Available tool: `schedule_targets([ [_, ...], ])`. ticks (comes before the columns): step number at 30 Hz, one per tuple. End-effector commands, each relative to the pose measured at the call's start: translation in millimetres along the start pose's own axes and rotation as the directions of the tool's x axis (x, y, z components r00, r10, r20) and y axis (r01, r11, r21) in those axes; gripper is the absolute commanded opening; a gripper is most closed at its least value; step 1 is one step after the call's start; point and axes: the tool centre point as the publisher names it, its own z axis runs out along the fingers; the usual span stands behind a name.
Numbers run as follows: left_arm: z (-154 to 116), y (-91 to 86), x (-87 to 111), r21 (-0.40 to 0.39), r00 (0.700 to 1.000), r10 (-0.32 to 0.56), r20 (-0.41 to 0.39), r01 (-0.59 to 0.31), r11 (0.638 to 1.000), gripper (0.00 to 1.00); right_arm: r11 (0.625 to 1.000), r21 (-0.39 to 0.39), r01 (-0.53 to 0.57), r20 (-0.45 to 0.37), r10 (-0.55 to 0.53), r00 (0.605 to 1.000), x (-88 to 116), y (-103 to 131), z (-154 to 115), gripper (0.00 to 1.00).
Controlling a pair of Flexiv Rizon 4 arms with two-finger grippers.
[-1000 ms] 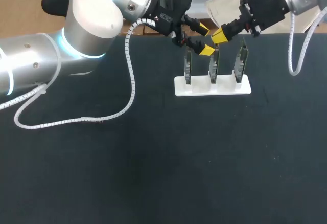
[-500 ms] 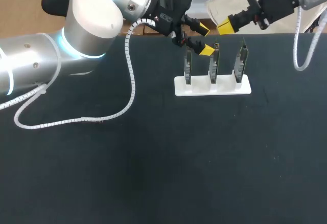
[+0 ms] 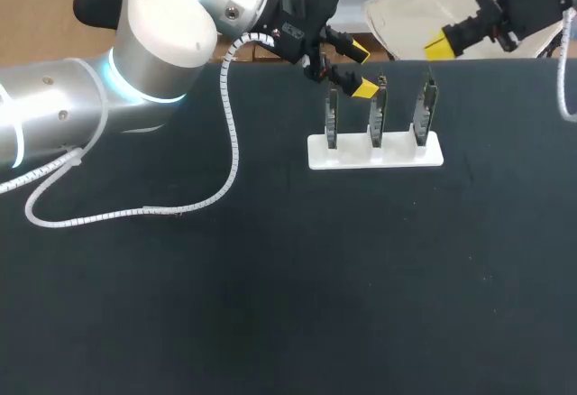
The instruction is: Pick up the optical module with the left hand, and insert it into the network port with the right hand.
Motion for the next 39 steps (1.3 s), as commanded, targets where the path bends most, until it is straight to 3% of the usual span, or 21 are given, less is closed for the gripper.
schedule_targets([
  [1,0.6,1.9,-1.3,0.003,1.000,-0.002,-0.006,0.002,1.000,1.00,1.000,0.015,-0.016,-0.005,0.016,1.000,9.4,6.7,-11.8,0.00],
  [5,0.6,1.9,-1.3,0.003,1.000,-0.002,-0.006,0.002,1.000,1.00,0.999,0.022,-0.034,-0.032,0.034,0.999,26.7,7.0,-21.8,0.00],
  [12,0.6,1.9,-1.3,0.003,1.000,-0.002,-0.006,0.002,1.000,1.00,0.999,0.025,-0.044,-0.042,0.045,0.998,38.6,3.7,-34.6,0.00],
  [21,0.6,1.9,-1.3,0.003,1.000,-0.002,-0.006,0.002,1.000,1.00,0.998,-0.044,-0.047,-0.051,0.045,0.998,45.2,4.0,-40.0,0.00],
  [39,0.6,1.9,-1.3,0.003,1.000,-0.002,-0.006,0.002,1.000,1.00,0.998,-0.049,-0.025,-0.046,0.023,0.999,39.9,4.5,-32.3,0.00],
])
